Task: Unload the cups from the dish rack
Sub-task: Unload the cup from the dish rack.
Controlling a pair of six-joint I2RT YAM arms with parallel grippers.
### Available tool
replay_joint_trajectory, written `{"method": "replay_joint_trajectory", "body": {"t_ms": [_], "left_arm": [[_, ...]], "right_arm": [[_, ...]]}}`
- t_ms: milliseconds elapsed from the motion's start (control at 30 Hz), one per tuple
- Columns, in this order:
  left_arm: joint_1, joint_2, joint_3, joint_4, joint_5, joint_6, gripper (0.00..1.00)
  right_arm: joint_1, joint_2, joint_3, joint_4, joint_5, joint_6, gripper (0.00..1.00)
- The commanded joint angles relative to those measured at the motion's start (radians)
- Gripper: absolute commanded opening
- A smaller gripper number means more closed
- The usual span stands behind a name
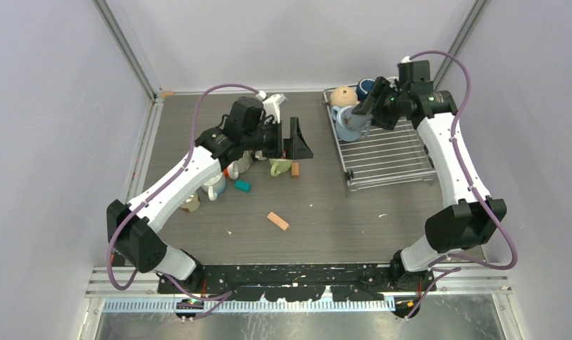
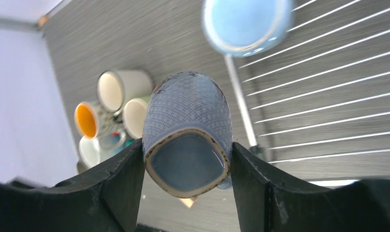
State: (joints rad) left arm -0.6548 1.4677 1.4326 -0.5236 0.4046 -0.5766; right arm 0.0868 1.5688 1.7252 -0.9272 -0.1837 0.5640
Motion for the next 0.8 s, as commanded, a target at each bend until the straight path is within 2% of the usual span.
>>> {"method": "replay_joint_trajectory", "body": {"t_ms": [0, 300, 533, 633, 767], "left_arm": [[0.058, -0.026, -0.052, 0.192, 0.115, -0.098, 1.00], [0.197, -0.058, -0.151, 0.375, 0.239, -0.220, 1.00], [0.243, -0.055, -0.213, 0.560, 0.323, -0.349, 0.99], [0.262, -0.045, -0.239, 0.655, 0.358, -0.424, 0.94], [0.279, -0.029, -0.273, 0.842, 0.409, -0.547, 0.82]], "right_arm": [[0.081, -0.098, -0.053, 0.183, -0.160, 0.103, 0.33], [0.177, -0.108, -0.168, 0.397, -0.360, 0.260, 0.34], [0.224, -0.084, -0.245, 0.580, -0.464, 0.379, 0.34], [0.244, -0.075, -0.273, 0.635, -0.498, 0.416, 0.34], [0.255, -0.078, -0.317, 0.687, -0.510, 0.448, 0.34]]}}
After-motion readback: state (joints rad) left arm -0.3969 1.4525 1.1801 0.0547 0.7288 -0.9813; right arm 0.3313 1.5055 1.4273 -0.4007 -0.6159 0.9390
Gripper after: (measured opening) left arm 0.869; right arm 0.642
